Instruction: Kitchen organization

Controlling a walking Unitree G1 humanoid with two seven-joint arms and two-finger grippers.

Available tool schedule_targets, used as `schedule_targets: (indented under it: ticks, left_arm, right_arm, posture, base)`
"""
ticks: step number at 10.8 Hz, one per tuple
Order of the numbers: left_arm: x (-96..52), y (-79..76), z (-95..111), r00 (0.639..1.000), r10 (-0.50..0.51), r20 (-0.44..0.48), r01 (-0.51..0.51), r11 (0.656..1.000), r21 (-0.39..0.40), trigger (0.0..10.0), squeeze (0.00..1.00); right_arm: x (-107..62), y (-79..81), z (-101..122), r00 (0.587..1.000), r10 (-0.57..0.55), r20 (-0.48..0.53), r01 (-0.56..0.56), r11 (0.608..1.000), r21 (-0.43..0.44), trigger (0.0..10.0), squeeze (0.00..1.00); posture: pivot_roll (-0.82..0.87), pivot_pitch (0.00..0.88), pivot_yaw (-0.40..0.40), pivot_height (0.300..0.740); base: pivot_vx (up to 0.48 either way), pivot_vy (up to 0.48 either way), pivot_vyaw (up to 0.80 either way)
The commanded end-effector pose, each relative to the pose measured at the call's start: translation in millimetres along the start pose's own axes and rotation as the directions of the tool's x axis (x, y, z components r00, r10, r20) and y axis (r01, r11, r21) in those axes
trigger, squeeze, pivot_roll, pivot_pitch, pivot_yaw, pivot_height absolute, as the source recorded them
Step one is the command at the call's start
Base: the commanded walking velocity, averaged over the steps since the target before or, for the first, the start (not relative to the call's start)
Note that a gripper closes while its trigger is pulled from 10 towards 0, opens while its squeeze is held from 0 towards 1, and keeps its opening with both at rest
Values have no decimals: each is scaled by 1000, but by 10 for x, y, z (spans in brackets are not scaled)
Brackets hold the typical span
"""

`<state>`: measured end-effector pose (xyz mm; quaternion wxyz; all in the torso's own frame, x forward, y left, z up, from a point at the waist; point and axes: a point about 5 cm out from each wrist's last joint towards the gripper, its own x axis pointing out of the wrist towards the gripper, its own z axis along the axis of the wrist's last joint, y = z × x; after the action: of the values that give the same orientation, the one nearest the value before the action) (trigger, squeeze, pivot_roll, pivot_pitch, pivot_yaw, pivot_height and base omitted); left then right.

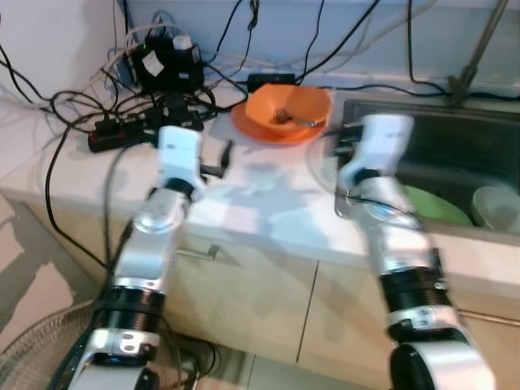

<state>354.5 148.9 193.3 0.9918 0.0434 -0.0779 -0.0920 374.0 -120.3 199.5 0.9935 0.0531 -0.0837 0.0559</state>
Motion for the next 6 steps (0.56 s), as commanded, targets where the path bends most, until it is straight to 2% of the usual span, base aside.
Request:
schedule_targets:
  ticks: [1, 3, 6]
  left_arm:
    - [19, -40, 36, 1000, -20, 6, 20, 1000, 5, 10000, 0]
    - [6, -44, 23, 1000, -27, 2, 27, 1000, 7, 10000, 0]
    - [5, -83, 16, 999, -46, 2, 46, 999, 8, 10000, 0]
  right_arm:
    - [14, -83, 36, 1000, -29, 3, 29, 999, 15, 10000, 0]
    - [14, -72, 25, 1000, -26, -2, 26, 999, 21, 10000, 0]
    - [9, -40, 34, 1000, -16, 12, 16, 1000, 15, 10000, 0]
  posture:
    - [159, 44, 59, 740]
    - [157, 32, 61, 740]
    - [155, 16, 62, 740]
  base:
    - [266, 0, 0]
    - [263, 0, -578]
    - [265, 0, 0]
